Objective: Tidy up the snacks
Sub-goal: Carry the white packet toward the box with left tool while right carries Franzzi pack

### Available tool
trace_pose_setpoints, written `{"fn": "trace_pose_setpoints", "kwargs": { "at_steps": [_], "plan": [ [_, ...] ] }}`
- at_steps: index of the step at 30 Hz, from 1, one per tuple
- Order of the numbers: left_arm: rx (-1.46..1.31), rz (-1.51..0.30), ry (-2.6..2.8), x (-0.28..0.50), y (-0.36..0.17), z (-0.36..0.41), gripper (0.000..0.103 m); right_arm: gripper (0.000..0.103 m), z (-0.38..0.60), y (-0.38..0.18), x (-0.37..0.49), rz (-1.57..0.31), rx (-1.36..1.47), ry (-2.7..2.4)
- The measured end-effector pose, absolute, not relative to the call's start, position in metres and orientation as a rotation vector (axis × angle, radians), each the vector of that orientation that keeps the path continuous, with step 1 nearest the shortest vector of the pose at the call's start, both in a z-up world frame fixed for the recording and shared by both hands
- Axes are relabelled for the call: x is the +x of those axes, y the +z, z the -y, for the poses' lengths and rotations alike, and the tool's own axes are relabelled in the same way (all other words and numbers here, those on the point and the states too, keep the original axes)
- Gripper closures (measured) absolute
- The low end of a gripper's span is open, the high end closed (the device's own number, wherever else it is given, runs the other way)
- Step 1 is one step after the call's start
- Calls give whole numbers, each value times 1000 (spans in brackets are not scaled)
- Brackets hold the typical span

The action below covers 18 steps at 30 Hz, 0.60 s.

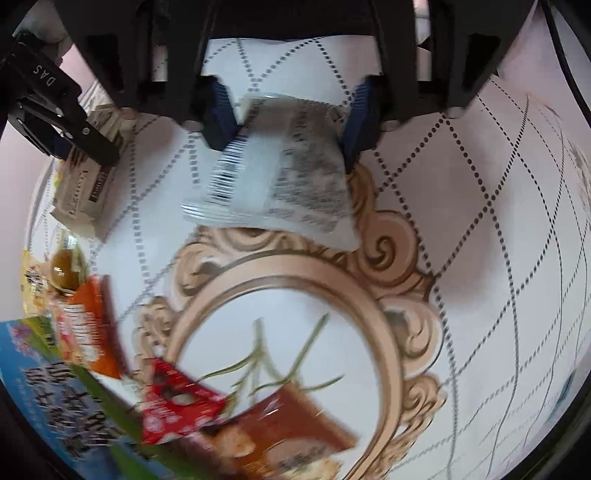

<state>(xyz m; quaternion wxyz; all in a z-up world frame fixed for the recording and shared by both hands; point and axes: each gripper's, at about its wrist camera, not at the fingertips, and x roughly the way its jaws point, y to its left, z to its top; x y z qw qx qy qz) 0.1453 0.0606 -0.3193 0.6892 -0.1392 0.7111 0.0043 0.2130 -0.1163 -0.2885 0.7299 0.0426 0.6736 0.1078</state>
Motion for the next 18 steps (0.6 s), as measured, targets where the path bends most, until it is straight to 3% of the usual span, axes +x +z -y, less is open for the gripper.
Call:
{"fn": "trace_pose_setpoints", "kwargs": {
  "at_steps": [6,12,18],
  "plan": [
    [-304,-1531,-74,163,-269,-39,62,44,129,-251,227,-1423,182,284],
    [-361,-1413,-213,196,-189,-9,62,44,150,-178,259,-1299,256,336],
    [-339,-1322,-318,302,-113,27,62,44,181,-104,325,-1165,236,342]
  ]
}}
